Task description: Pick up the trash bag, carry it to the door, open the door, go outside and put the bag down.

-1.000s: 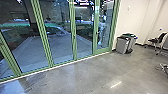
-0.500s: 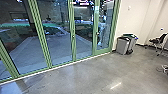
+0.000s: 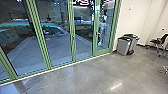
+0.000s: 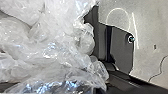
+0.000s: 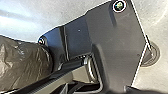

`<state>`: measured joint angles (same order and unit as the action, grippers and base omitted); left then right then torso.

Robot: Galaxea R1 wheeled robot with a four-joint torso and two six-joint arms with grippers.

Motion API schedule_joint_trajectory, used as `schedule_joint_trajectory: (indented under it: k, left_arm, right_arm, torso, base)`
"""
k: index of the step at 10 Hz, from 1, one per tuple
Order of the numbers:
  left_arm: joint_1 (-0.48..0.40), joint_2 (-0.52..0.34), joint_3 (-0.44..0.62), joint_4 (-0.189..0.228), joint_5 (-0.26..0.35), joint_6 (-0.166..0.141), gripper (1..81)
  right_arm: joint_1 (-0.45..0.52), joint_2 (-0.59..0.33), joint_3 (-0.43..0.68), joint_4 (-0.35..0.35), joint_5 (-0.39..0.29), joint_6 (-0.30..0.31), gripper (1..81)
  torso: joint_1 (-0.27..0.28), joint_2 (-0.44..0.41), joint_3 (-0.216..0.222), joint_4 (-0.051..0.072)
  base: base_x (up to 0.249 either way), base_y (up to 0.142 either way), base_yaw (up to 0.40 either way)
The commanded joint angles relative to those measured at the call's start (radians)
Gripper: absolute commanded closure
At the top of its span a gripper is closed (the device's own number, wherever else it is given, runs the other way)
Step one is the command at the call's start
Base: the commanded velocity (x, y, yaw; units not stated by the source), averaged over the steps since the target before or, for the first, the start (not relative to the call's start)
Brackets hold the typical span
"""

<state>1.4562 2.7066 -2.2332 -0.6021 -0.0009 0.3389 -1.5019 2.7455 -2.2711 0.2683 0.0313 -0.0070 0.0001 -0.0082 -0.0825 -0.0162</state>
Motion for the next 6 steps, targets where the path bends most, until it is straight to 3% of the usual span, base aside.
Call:
schedule_joint_trajectory:
  k: [1, 6]
  left_arm:
    - [-0.05, -0.017, 0.012, 0.005, 0.073, 0.003, 81.1]
    - [-0.05, -0.016, 0.012, 0.005, 0.073, 0.003, 81.1]
  right_arm:
    - [0.044, -0.016, 0.009, -0.009, -0.063, -0.004, 1.0]
    - [0.042, -0.016, 0.007, -0.009, -0.062, -0.004, 1.0]
  torso:
    - [0.0, 0.0, 0.0, 0.0]
    - [0.0, 0.0, 0.0, 0.0]
  base:
    - [0.133, 0.0, 0.0]
    - [0.133, 0.0, 0.0]
